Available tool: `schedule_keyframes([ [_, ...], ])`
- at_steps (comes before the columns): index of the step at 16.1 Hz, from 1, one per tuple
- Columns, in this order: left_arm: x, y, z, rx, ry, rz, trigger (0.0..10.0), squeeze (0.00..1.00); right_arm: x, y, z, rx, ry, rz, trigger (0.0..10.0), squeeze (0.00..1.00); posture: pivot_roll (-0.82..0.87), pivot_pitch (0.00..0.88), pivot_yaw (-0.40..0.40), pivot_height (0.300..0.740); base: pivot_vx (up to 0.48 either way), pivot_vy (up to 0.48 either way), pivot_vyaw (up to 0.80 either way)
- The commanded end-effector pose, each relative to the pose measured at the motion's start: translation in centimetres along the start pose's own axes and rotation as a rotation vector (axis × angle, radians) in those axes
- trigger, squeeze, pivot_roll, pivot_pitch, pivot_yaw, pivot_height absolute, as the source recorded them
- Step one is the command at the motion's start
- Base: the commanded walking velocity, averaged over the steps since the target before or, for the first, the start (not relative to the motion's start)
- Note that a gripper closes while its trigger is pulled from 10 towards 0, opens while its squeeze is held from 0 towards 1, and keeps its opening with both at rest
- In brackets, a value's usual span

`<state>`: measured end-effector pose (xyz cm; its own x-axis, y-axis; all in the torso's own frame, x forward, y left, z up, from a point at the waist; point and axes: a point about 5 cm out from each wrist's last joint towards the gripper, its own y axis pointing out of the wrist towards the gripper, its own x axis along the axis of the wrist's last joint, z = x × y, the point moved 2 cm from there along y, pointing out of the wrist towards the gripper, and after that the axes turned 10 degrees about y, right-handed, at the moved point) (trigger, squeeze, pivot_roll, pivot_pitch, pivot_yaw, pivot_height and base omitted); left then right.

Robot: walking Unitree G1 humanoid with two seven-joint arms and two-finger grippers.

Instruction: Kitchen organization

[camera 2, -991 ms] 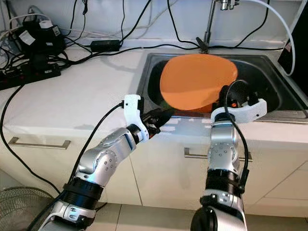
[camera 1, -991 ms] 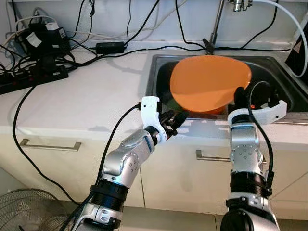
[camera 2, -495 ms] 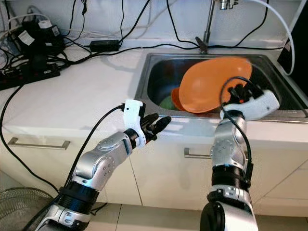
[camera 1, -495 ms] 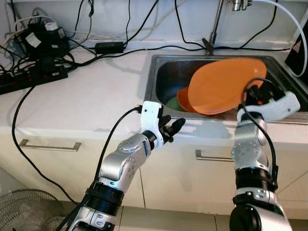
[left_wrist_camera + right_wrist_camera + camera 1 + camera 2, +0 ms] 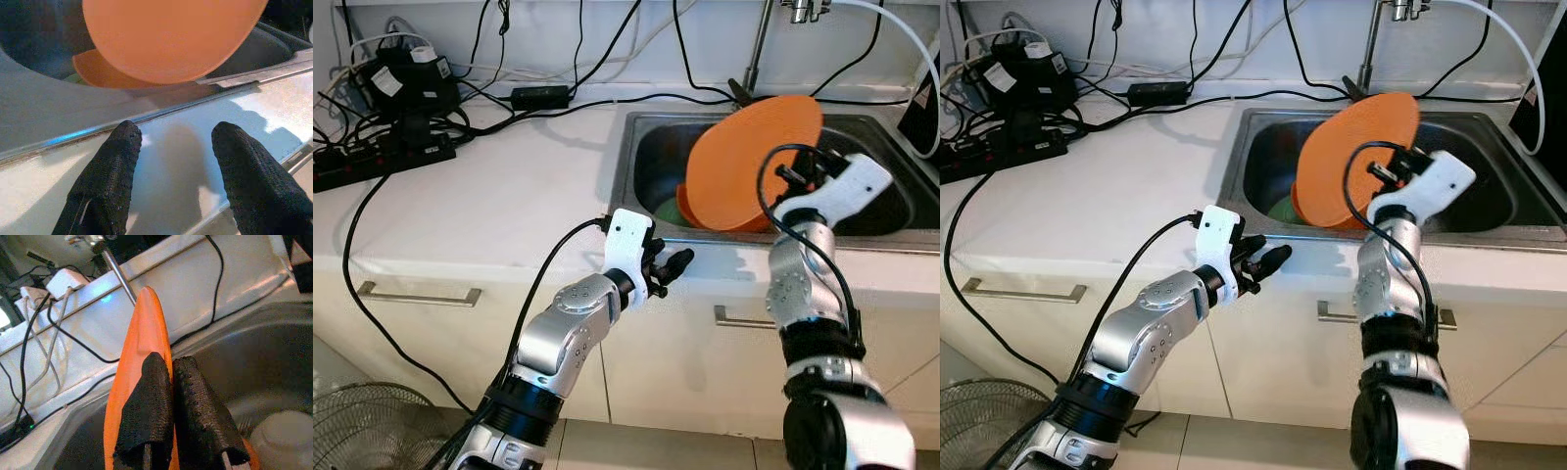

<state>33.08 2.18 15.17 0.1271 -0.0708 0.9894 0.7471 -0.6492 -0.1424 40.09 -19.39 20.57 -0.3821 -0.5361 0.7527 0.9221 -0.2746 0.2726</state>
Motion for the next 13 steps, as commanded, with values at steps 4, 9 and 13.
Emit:
schedule_keyframes([
  [4, 0.1, -0.3, -0.4, -0.006, 0.028, -0.001, 10.0, 0.00, 0.8, 1.0, 4.3, 0.189, -0.123, -0.061, 10.0, 0.00, 0.09, 0.012, 0.055, 0.740, 0.000, 0.000, 0.00],
  [9, 0.0, -0.5, -0.3, 0.004, 0.046, 0.004, 10.0, 0.00, -1.2, 0.7, 6.4, 0.327, -0.265, -0.010, 10.0, 0.00, 0.10, 0.024, 0.047, 0.740, 0.000, 0.000, 0.00],
  [13, -0.1, -0.9, -0.2, 0.010, 0.087, 0.023, 10.0, 0.00, -3.4, -0.3, 6.1, 0.405, -0.453, 0.066, 10.0, 0.00, 0.11, 0.028, 0.040, 0.740, 0.000, 0.000, 0.00],
])
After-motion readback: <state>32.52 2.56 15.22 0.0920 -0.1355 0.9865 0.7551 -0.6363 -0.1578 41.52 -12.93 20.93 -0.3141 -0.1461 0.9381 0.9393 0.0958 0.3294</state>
